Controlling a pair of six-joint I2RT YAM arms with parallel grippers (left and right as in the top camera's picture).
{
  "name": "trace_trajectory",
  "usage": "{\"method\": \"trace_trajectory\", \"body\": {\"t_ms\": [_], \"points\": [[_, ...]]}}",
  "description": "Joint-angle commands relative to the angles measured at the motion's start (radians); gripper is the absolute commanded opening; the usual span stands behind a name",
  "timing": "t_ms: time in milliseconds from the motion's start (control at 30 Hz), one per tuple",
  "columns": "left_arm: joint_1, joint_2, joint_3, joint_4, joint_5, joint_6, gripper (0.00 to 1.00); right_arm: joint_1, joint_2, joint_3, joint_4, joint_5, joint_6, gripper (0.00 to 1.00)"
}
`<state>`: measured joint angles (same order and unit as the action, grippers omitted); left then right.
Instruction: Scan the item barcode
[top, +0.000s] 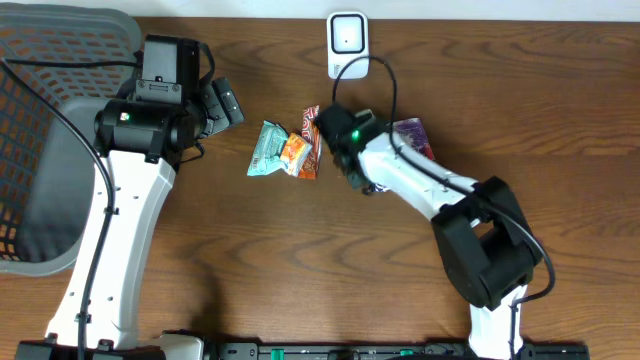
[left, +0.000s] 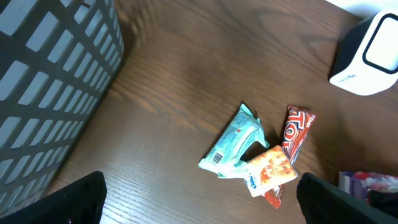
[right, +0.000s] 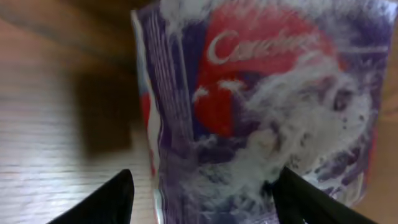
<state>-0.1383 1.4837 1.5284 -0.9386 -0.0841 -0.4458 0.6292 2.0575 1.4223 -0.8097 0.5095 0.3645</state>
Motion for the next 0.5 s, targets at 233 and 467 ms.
{"method": "trace_trajectory", "body": {"t_ms": [233,467], "points": [[0.004,0.006,0.007,-0.003,-0.005,-0.008,0.98,-0.062,-0.007,-0.06,0.038,0.02,0.013,0.01],[0.004,0.006,0.007,-0.003,-0.005,-0.008,0.98,-0.151,-0.023,0.284,-0.184,-0.385,-0.134,0.01]]}}
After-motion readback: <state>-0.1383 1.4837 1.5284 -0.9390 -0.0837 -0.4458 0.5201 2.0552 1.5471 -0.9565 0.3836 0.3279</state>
